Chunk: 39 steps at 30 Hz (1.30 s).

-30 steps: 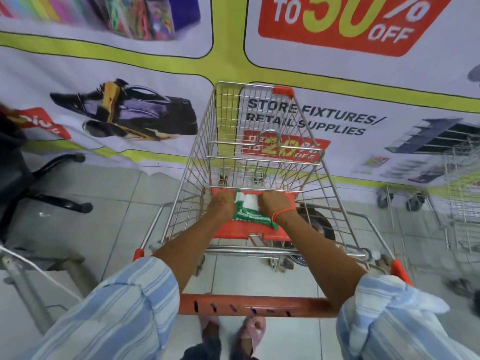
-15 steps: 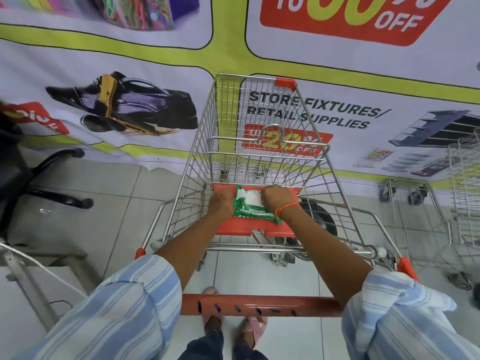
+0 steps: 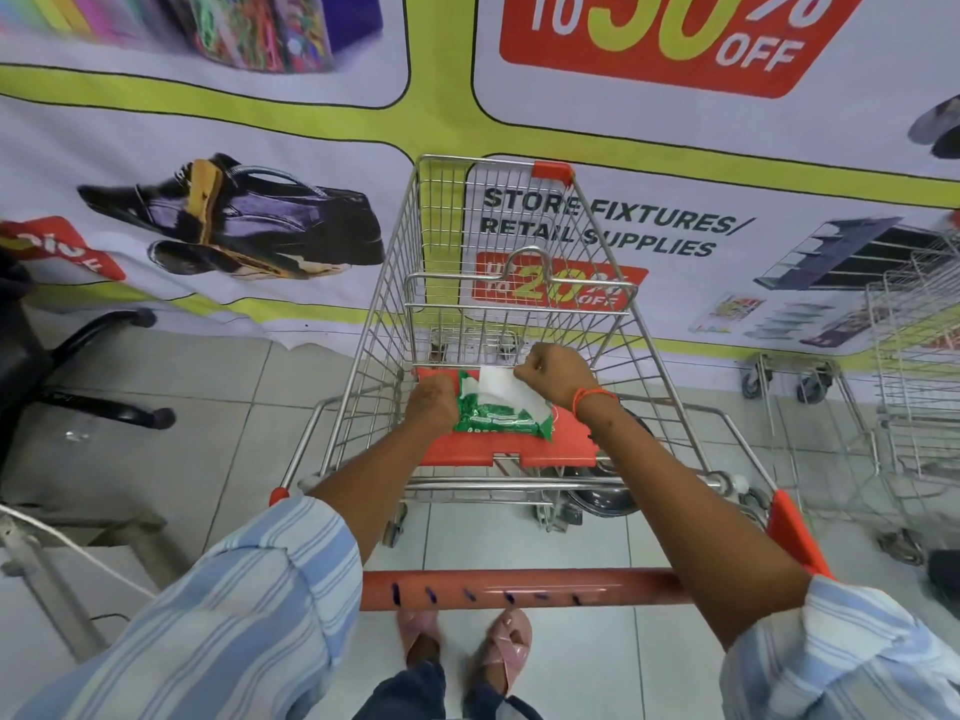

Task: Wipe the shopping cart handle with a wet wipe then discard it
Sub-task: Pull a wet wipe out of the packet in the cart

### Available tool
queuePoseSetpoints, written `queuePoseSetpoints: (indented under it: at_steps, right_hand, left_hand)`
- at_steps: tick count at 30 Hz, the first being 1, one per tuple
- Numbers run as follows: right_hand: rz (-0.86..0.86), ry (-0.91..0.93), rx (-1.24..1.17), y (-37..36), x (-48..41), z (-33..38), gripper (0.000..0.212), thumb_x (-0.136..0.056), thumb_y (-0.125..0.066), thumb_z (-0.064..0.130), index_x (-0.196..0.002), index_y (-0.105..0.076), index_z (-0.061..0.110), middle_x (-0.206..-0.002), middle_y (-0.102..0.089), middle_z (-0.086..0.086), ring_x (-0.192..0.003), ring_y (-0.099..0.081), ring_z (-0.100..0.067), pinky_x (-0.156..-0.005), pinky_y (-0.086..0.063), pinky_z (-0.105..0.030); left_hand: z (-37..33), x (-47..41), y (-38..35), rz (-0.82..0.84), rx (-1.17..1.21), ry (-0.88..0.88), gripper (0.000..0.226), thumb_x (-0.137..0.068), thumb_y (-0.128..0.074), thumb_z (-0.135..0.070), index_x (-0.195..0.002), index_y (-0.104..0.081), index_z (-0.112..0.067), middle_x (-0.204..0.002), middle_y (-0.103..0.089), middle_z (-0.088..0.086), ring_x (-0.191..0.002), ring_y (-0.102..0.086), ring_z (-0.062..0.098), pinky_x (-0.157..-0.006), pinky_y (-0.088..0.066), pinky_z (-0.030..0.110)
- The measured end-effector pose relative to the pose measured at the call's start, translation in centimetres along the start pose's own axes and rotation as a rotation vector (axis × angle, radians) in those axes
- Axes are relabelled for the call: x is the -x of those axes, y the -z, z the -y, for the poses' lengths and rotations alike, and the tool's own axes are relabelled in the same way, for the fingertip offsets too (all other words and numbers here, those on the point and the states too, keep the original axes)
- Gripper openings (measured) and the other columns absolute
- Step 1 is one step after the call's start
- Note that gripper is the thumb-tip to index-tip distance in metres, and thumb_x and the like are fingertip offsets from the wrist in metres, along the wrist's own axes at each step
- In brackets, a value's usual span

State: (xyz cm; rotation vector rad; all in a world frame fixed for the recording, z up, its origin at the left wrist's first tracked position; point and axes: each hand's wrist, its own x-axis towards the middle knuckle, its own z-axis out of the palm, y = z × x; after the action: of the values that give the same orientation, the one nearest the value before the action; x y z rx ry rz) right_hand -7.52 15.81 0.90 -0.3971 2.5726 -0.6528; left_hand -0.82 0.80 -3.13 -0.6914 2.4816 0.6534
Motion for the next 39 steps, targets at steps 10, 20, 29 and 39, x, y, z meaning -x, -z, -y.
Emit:
queuePoseSetpoints:
  at_steps: [10, 20, 29, 39]
  right_hand:
    - [0.003, -0.299, -0.806, 2.3, 3.6, 0.3, 0.031, -0.09, -0.05, 0.012, -0.059, -0.049, 0.012, -0.064, -0.052, -0.005, -0.058, -0.051, -0.017, -0.056, -0.047, -0.024]
    - [0.191, -0.239, -0.939, 3.3, 7.4, 0.7, 0.019, -0.077, -0.042, 0.018, -0.059, -0.037, 0.018, -0.066, -0.042, -0.005, -0.058, -0.037, -0.017, -0.055, -0.031, -0.026]
    - [0.364, 0.011, -0.818, 3.0, 10.7, 2.1, 0.057, -0.083, -0.056, 0.056, -0.12, -0.058, 0.013, -0.121, -0.065, -0.012, -0.11, -0.062, -0.032, -0.099, -0.05, -0.05]
    - [-0.101, 0.193, -0.558, 3.3, 18.1, 5.4, 0.009, -0.084, -0.066, 0.009, -0.076, -0.063, 0.012, -0.094, -0.064, -0.015, -0.084, -0.06, -0.028, -0.074, -0.051, -0.04]
  left_hand:
    - [-2.4, 2.4, 4.8, 0.059, 0.557, -0.292, 0.066, -0.078, -0.069, 0.011, -0.134, -0.043, -0.012, -0.128, -0.053, 0.019, -0.099, -0.058, 0.028, -0.071, -0.052, 0.03]
    - [-2.5, 7.6, 6.9, 0.265, 0.735, -0.389, 0.045, -0.084, -0.065, 0.005, -0.122, -0.06, -0.02, -0.126, -0.055, 0.008, -0.113, -0.053, 0.026, -0.083, -0.049, 0.036]
    - [-1.8, 11.2, 7.0, 0.208, 0.772, -0.269, 0.011, -0.088, -0.066, -0.016, -0.078, -0.062, -0.016, -0.078, -0.062, -0.002, -0.073, -0.059, 0.011, -0.051, -0.05, 0.016]
    - [3.0, 16.4, 8.8, -0.221, 0.439, -0.368, 0.015, -0.089, -0.061, -0.012, -0.075, -0.066, -0.014, -0.097, -0.071, 0.011, -0.091, -0.066, 0.026, -0.087, -0.054, 0.038]
